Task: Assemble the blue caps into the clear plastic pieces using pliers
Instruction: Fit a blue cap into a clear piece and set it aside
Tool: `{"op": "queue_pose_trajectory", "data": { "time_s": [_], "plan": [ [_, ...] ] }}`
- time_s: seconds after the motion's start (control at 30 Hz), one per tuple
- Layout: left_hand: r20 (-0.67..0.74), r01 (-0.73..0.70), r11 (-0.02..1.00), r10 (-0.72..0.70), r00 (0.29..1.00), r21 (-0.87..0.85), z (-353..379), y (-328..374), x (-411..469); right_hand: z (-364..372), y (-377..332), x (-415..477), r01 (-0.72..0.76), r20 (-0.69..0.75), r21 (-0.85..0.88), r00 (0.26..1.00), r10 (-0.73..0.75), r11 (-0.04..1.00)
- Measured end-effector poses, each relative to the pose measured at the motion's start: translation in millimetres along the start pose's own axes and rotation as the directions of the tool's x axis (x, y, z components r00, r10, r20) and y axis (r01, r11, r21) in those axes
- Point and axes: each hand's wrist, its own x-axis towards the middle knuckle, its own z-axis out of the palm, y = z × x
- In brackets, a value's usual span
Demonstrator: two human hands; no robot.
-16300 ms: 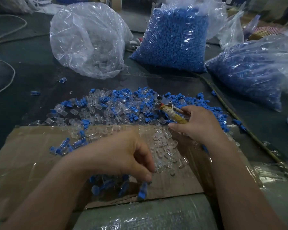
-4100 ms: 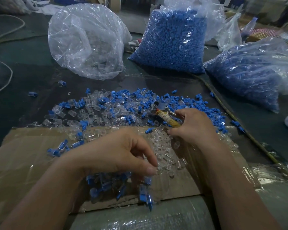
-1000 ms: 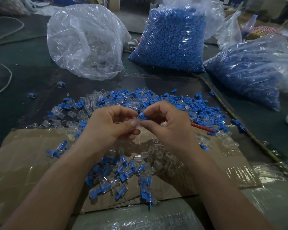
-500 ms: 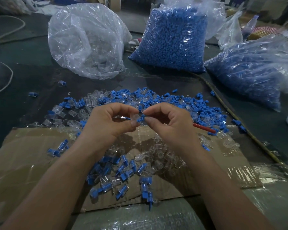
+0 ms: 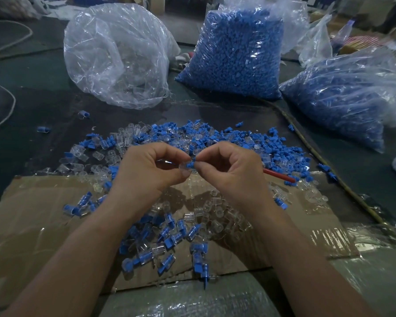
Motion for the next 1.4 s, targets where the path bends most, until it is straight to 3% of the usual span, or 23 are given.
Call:
{"op": "queue_pose_trajectory", "data": {
  "time_s": [0.2, 0.33, 0.53, 0.7, 1.03, 1.27, 1.4],
  "plan": [
    [-0.020, -0.043, 0.996, 0.044, 0.999, 0.080, 0.4, 0.9, -0.9, -0.7, -2.0, 0.3, -0.064, 0.106, 0.155, 0.993, 0.047, 0.986],
    [-0.003, -0.078, 0.992, 0.078, 0.997, 0.095, 1.3, 1.9, -2.1, 0.2, 0.5, 1.1, -0.130, 0.114, 0.145, 0.987, 0.114, 0.981],
    [-0.037, -0.116, 0.989, 0.120, 0.992, 0.092, 0.1, 1.8, -1.3, 0.1, -0.4, -0.3, -0.059, 0.094, 0.213, 0.995, 0.040, 0.975],
    [-0.042, -0.096, 0.991, 0.100, 0.994, 0.089, 1.0, 1.3, -0.8, 2.4, 0.4, -0.7, -0.047, 0.093, 0.156, 0.995, 0.033, 0.987],
    [-0.029, -0.092, 0.990, 0.095, 0.995, 0.104, 0.4, -0.7, 0.9, -2.8, 0.4, 2.1, -0.065, -0.045, 0.117, 0.996, 0.071, 0.991],
    [-0.020, -0.116, 0.986, 0.119, 0.993, 0.116, 1.4, -0.5, -0.8, 3.4, 0.8, -0.5, -0.029, 0.012, -0.030, 0.999, 0.029, 0.999],
    [-0.023, -0.146, 0.983, 0.149, 0.989, 0.111, 1.1, 0.7, -1.6, -1.6, 1.0, 1.1, -0.069, 0.054, 0.068, 0.996, 0.065, 0.995]
  ]
}}
